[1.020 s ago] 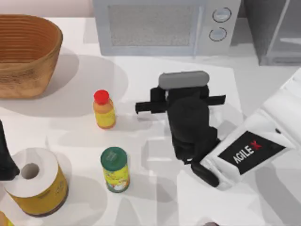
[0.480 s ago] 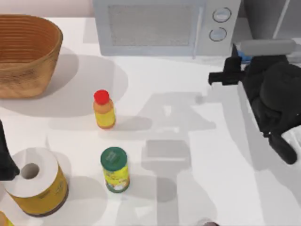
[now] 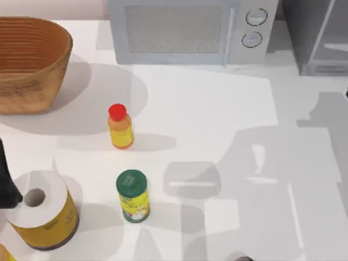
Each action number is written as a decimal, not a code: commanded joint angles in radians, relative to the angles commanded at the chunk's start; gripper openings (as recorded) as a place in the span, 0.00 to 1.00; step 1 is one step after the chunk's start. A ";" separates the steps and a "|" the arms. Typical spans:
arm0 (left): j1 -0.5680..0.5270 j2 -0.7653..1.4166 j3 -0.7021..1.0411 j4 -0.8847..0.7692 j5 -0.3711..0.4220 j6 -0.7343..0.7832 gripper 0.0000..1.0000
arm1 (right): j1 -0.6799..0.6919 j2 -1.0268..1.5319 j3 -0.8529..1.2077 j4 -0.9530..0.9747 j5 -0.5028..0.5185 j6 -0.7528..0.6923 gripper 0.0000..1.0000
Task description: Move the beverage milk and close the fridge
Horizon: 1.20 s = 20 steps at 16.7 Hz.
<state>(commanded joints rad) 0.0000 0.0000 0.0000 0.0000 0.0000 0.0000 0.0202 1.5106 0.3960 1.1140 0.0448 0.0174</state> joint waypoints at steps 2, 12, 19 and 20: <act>0.000 0.000 0.000 0.000 0.000 0.000 1.00 | -0.006 -0.006 -0.006 0.000 -0.005 -0.002 0.00; 0.000 0.000 0.000 0.000 0.000 0.000 1.00 | -0.089 0.288 0.286 -0.067 -0.103 -0.014 0.00; 0.000 0.000 0.000 0.000 0.000 0.000 1.00 | -0.180 0.663 0.778 -0.160 -0.218 -0.019 0.00; 0.000 0.000 0.000 0.000 0.000 0.000 1.00 | -0.196 0.701 0.817 -0.177 -0.234 -0.021 0.00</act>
<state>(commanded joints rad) 0.0000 0.0000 0.0000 0.0000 0.0000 0.0000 -0.1761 2.2115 1.2127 0.9369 -0.1888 -0.0032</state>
